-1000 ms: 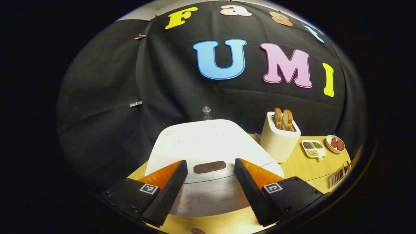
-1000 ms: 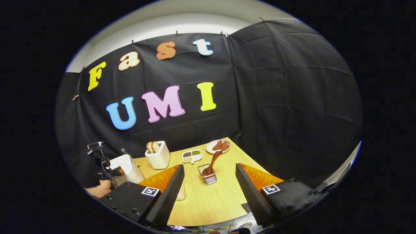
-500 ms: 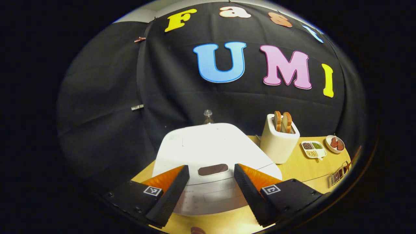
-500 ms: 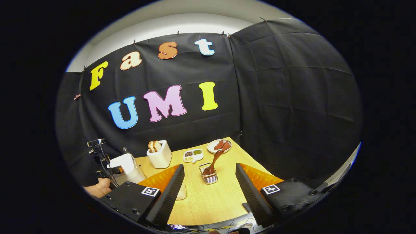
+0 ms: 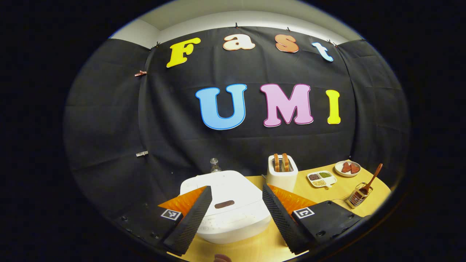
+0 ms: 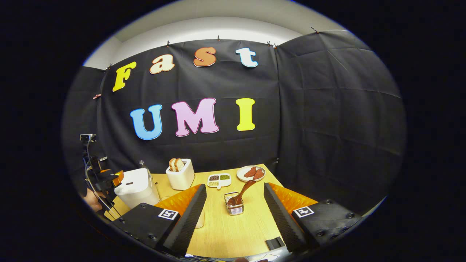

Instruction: Close the left gripper, press the button to open the rice cooker; take a wooden spoon from the chopstick holder with the right hand, scoop a spoonful of rice and pour it into the rice cooker, then put the wooden spoon back into the chopstick holder.

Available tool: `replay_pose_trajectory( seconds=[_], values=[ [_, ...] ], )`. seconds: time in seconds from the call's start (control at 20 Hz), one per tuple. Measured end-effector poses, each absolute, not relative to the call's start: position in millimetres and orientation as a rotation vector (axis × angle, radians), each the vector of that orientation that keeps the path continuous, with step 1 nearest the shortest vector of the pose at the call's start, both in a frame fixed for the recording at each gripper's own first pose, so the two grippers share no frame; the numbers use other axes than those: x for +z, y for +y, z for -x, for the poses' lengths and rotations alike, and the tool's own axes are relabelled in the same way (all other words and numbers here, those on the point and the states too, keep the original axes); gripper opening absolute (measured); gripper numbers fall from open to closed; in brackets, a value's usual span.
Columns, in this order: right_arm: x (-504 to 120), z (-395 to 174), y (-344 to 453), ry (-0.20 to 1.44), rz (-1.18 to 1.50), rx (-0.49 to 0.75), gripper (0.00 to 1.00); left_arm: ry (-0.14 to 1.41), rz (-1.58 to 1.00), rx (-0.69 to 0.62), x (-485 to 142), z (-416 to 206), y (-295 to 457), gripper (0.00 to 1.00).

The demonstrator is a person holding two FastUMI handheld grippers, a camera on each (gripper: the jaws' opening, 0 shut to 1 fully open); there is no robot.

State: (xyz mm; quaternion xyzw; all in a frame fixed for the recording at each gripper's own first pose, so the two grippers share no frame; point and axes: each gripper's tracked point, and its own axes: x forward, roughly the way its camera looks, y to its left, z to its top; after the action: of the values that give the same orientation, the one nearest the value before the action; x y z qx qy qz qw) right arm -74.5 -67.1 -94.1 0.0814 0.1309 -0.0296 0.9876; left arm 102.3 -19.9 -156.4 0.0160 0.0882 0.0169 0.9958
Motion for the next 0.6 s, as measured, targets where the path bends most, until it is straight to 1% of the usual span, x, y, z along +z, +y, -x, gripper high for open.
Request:
replay_pose_trajectory(
  seconds=[0.25, 0.4, 0.6],
  values=[
    [-81, 60, -72, 0.207, -0.186, -0.012, 0.98, 0.109, -0.028, -0.041, -99, -44, -58, 0.96],
    [-75, 55, -81, 0.191, -0.187, 0.013, 0.98, 0.091, 0.001, -0.058, -75, -14, -74, 0.96],
    [-67, 50, -95, 0.167, -0.176, 0.027, 0.98, 0.084, 0.048, -0.059, -57, 26, -84, 0.96]
  ],
)
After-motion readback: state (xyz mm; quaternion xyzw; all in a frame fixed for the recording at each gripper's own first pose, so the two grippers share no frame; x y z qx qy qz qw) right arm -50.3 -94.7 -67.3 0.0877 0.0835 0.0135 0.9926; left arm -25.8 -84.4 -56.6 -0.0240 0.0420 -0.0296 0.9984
